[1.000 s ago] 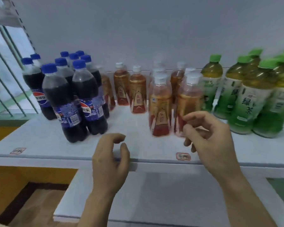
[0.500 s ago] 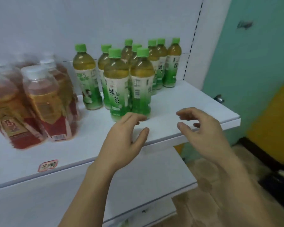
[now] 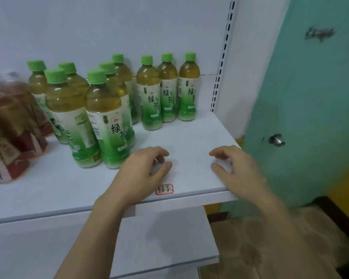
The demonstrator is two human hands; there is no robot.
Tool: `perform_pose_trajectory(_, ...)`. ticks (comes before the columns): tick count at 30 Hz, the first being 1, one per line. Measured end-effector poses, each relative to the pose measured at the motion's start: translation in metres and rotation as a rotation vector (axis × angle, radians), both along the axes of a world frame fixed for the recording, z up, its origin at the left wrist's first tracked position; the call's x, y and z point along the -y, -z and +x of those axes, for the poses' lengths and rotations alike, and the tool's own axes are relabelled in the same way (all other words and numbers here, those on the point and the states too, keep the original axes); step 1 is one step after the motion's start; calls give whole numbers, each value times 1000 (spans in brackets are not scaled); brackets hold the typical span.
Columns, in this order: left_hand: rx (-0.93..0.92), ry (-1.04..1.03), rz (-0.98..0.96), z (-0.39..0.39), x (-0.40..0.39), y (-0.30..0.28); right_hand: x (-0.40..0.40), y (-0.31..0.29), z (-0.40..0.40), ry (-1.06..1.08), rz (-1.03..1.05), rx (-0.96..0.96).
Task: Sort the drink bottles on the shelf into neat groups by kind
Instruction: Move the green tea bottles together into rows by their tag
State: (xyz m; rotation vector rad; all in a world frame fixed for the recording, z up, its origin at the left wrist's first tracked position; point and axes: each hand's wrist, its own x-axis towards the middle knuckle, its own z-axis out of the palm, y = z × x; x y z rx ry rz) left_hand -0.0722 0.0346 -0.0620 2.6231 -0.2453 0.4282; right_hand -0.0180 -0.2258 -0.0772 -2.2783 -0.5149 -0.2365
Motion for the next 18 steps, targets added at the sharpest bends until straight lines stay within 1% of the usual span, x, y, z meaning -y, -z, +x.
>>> perform_pose_trajectory(4,-120,6,94,22,8,-13,14,5,6,-44,92,-20)
perform_pose_trajectory(7,-189,9,204,39,18,-16,19,7,7,-70,129,-41)
perform_pose_trajectory(10,-318,-23,244,52,24,-23,23,-1,18,-157,73,-83)
perform_pose_trajectory(12,-422,-37,275,63,27,-31,25,-11,38,-227,44,-133)
perform_pose_trajectory(14,-507,-70,326,78,31,-40,21,-19,62,-298,-29,-153)
perform_pose_trajectory(16,-551,-98,376,94,37,-45,15,-22,89,-364,-96,-166)
perform_pose_trajectory(18,-543,-138,398,111,45,-47,6,-20,116,-433,-124,-148)
